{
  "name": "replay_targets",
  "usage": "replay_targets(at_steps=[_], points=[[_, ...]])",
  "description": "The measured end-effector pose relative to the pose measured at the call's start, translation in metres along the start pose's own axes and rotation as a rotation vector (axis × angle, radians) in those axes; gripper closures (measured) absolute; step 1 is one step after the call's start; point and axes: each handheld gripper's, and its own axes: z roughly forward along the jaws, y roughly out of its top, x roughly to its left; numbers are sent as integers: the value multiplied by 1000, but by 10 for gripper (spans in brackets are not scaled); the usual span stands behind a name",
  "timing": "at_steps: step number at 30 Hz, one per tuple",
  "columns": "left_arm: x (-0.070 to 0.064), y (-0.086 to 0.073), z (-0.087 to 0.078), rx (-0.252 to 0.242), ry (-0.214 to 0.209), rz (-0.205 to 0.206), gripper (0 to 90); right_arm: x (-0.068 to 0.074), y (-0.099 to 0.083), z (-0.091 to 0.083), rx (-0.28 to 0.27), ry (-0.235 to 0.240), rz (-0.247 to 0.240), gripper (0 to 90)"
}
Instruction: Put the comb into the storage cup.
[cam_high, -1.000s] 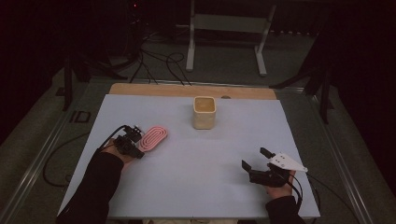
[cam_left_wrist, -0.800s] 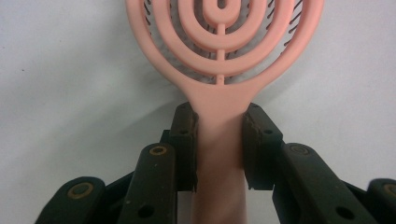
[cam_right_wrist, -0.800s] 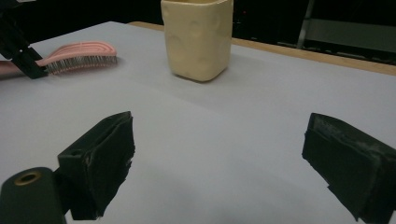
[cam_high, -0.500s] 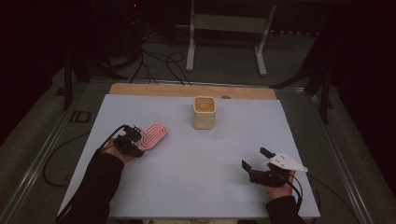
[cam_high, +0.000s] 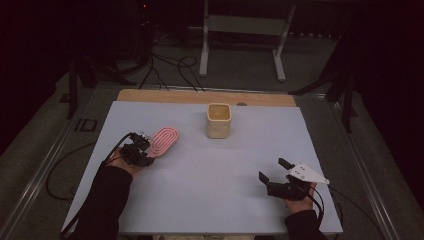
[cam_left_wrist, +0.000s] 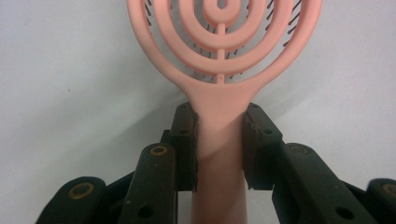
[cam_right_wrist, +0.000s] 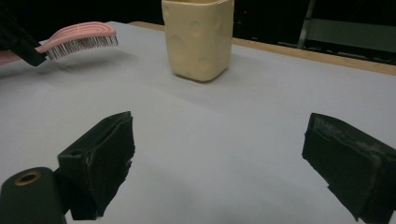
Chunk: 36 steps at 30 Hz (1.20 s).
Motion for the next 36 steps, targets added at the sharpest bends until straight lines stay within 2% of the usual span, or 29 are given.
replay_targets(at_steps=[11, 15, 18, 21, 25, 36], points=[[0, 0, -7, -56, 16, -11, 700, 0, 0, 0, 3, -1, 1, 88], [0, -1, -8, -75, 40, -13, 700, 0, 0, 0, 2, -1, 1, 88], [-1, -2, -9, -111, 53, -26, 700, 0, 0, 0, 1, 1, 1, 88], [-2, -3, -11, -122, 62, -23, 701, 0, 0, 0, 1, 2, 2, 88], [-3, -7, -13, -170, 78, -34, 700, 1, 0, 0, 4, 2, 0, 88], [-2, -14, -22, -238, 99, -36, 700, 2, -1, 1, 5, 6, 0, 88]])
